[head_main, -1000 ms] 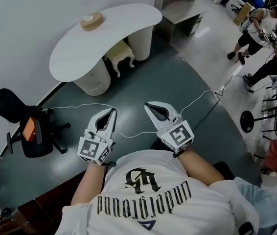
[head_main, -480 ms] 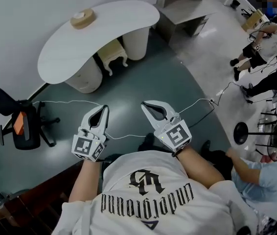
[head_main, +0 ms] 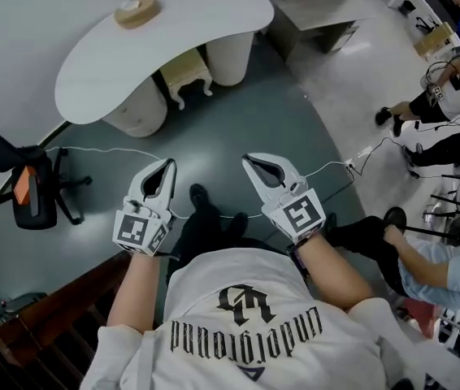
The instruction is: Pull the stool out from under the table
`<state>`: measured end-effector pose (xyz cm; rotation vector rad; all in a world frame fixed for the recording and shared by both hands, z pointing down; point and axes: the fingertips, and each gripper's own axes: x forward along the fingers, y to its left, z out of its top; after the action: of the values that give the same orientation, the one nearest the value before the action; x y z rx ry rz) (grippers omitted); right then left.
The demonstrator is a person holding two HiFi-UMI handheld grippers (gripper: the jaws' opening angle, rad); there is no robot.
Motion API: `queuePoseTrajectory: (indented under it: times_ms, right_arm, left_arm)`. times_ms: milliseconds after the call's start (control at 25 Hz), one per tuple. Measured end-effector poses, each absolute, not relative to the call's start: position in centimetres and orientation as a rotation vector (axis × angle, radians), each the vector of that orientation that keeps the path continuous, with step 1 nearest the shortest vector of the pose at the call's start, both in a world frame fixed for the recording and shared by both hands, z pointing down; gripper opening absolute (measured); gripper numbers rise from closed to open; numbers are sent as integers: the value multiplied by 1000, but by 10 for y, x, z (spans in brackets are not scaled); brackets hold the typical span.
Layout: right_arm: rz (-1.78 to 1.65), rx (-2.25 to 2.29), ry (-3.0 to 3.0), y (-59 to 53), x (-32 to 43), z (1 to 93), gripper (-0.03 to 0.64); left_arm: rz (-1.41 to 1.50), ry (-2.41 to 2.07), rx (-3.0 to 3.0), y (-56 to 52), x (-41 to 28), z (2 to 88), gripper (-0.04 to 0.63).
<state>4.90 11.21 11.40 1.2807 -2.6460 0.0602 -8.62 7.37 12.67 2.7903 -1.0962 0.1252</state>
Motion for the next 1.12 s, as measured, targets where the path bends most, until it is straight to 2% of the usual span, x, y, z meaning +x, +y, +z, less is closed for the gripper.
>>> queuePoseTrajectory:
  times_ms: [400,1120]
  right_arm:
    - [65,1227,-2641,40,45,137,2]
    - [113,1219,-2614,-155,25,203,3]
  left_arm:
    - [130,-1114,2779,-4,-87,151,8]
    - [176,-1056,2797,-187,-95,222,9]
